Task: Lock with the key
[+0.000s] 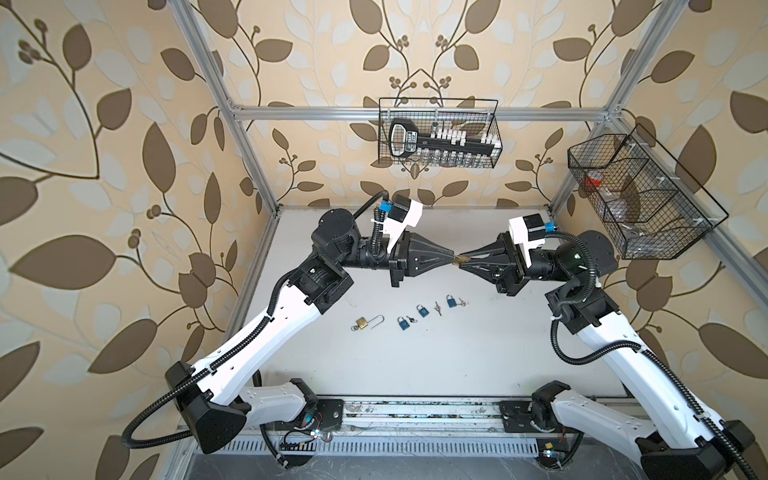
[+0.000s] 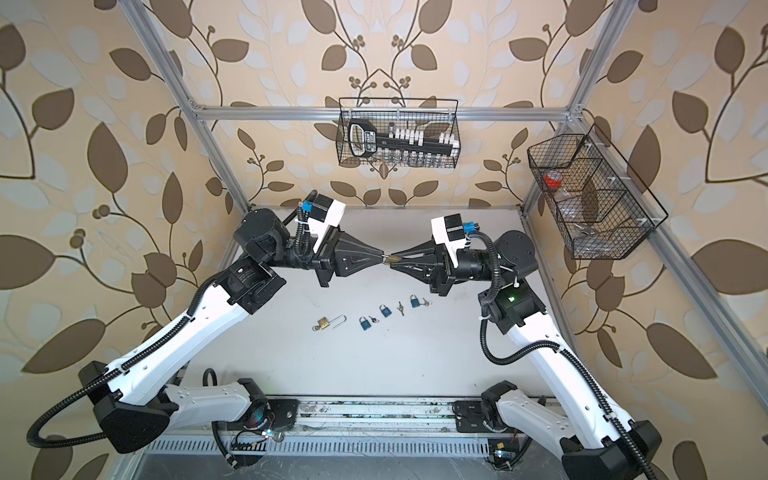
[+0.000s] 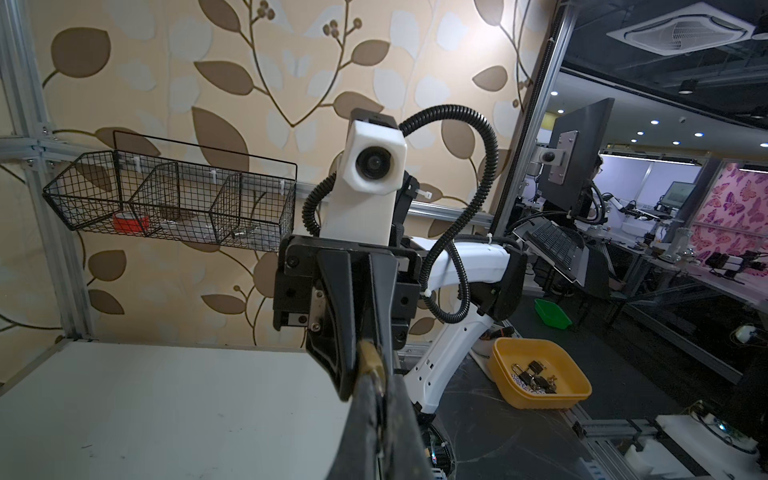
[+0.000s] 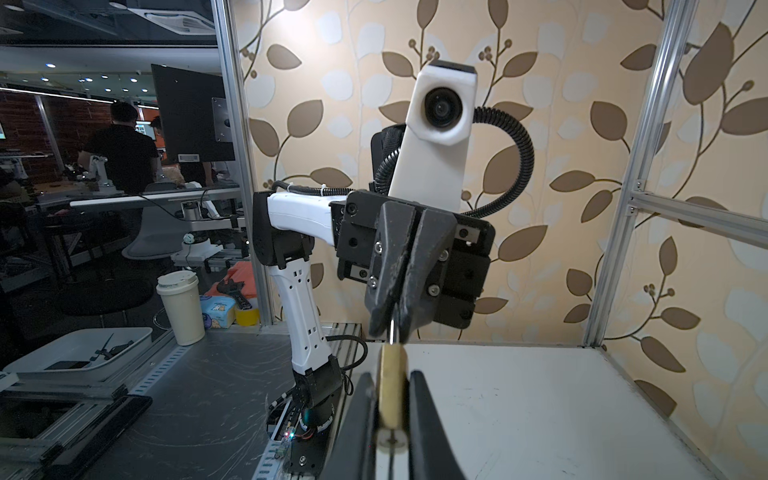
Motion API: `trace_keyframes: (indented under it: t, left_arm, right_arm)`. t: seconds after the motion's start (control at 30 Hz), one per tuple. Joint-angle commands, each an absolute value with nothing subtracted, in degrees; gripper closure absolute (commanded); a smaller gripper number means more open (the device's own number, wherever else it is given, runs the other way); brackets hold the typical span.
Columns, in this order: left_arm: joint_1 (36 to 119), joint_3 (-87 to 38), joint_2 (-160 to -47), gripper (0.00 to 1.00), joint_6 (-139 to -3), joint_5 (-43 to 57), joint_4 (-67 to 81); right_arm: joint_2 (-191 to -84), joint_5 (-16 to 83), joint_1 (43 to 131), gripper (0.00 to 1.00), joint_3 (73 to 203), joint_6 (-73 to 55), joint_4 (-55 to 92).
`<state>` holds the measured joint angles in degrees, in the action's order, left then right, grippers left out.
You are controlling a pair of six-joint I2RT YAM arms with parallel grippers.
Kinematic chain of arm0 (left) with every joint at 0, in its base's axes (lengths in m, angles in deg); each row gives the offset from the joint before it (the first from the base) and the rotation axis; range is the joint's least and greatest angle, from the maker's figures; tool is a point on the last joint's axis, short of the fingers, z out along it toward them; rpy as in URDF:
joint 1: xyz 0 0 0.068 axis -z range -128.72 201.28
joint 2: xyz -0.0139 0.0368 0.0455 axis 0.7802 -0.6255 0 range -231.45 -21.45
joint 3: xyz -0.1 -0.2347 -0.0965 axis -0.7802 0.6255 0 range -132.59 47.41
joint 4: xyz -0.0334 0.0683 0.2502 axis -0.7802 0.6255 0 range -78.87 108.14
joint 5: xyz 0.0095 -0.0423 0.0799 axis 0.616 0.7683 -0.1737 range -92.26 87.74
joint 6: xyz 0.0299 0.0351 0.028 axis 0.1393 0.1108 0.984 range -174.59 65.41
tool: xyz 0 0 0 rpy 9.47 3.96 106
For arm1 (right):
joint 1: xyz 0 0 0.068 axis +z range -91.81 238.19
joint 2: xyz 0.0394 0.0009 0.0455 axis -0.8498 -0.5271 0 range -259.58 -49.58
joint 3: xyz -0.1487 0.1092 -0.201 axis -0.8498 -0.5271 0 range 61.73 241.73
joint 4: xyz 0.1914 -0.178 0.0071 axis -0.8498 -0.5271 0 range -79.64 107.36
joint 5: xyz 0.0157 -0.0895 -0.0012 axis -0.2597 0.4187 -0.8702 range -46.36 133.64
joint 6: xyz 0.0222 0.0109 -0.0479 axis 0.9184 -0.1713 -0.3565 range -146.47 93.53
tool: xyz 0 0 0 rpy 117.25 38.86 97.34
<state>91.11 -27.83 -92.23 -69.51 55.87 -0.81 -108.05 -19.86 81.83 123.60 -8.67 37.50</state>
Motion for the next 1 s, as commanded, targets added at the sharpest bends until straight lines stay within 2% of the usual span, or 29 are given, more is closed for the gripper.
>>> trace_keyframes:
  t: [0.0, 0.27, 0.33, 0.37, 0.43, 0.5, 0.6, 0.7, 0.83, 0.97]
  left_arm:
    - [97.68, -24.73, -95.98, 1.0, -68.22, 64.18, 7.44]
    - [97.32, -25.52, -93.79, 1.0, -64.97, 59.6, 11.54]
    - [94.76, -25.88, -91.23, 1.0, -64.66, 56.31, 12.23]
    - [93.57, -25.69, -90.06, 0.94, -65.01, 54.93, 12.11]
    - [91.14, -25.56, -86.75, 0.72, -63.42, 50.26, 13.74]
    - [90.01, -25.88, -83.71, 0.62, -59.74, 45.05, 17.43]
    - [89.4, -27.88, -81.34, 0.56, -54.53, 40.1, 23.75]
    - [89.35, -30.44, -81.68, 0.49, -51.26, 41.73, 28.7]
    - [89.34, -31.27, -82.78, 0.48, -49.27, 46.76, 31.46]
    - [89.43, -29.65, -83.85, 0.49, -49.86, 50.31, 29.27]
  right_arm:
    - [-109.26, -12.93, 83.94, 1.0, 125.77, -9.38, 39.87]
    - [-109.01, -11.71, 83.89, 1.0, 126.0, -7.34, 40.87]
    - [-107.12, -8.83, 83.93, 1.0, 125.87, -12.01, 33.23]
    - [-106.31, -7.71, 83.94, 1.0, 125.65, -13.56, 30.62]
    - [-104.49, -5.24, 83.83, 1.0, 124.94, -16.48, 25.3]
    - [-103.12, -3.76, 83.73, 1.0, 124.16, -18.44, 20.3]
    - [-101.28, -3.48, 83.61, 1.0, 122.68, -20.34, 14.03]
    - [-101.14, -5.91, 83.51, 1.0, 122.92, -22.54, 6.57]
    - [-101.73, -12.51, 83.44, 1.0, 123.57, -23.05, 1.87]
    - [-102.08, -13.63, 83.46, 1.0, 124.36, -24.34, 0.08]
